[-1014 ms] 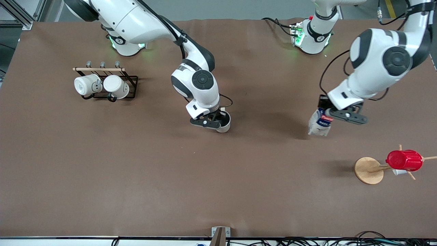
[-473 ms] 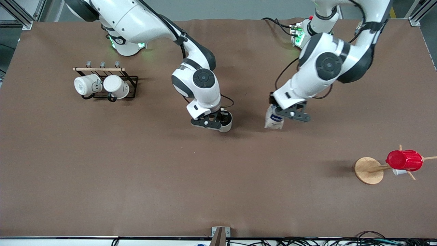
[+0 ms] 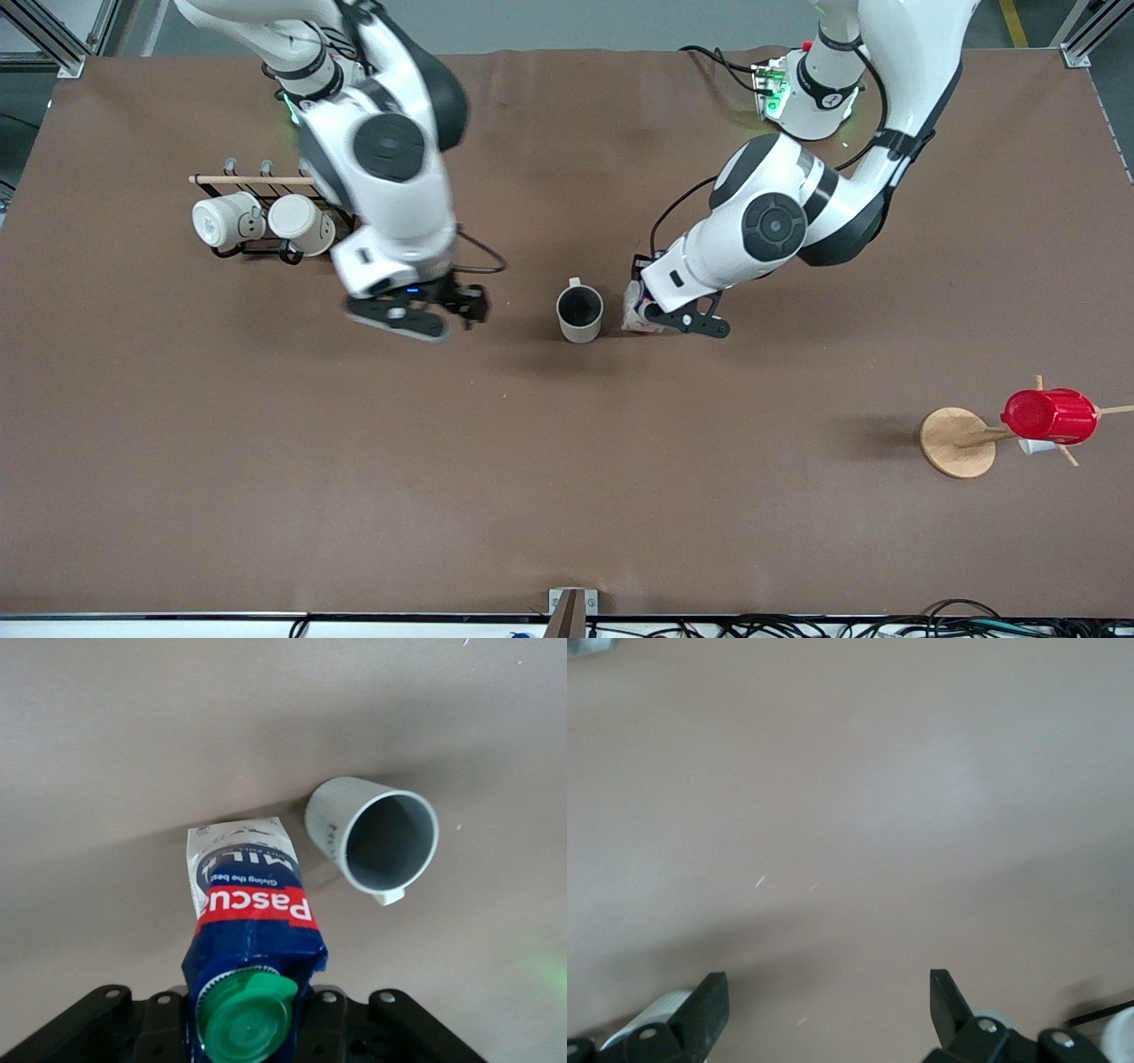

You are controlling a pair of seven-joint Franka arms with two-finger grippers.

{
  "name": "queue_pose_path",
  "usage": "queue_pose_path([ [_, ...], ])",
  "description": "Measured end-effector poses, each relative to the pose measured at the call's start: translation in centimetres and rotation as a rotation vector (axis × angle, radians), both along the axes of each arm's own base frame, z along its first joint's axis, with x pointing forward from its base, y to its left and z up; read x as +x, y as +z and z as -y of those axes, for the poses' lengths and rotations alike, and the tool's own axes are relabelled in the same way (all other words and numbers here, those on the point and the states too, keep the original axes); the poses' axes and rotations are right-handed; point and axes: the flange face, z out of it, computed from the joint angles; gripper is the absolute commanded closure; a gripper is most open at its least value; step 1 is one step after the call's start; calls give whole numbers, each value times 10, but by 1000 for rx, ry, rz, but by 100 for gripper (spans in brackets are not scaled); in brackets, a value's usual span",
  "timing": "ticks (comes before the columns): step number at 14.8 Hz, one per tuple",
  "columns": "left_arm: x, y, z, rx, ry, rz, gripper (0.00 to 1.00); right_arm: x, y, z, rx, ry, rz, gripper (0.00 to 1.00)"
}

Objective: Place cup and milk on table

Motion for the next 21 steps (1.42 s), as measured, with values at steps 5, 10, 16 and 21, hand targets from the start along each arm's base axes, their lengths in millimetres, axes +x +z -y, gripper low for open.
queue_pose_path([
  [5, 4, -9, 15, -5, 21, -19, 84, 32, 61, 136, 0, 11, 42, 0],
  [10, 6, -21, 12, 46, 8, 2, 84, 26, 102, 267, 55, 104, -22, 0],
  [16, 6, -27, 12, 48, 7, -6, 84, -6, 133, 326, 118, 146, -80, 0],
  [21, 5, -26, 16, 47, 2, -4, 84, -9, 144, 329, 123, 148, -69, 0],
])
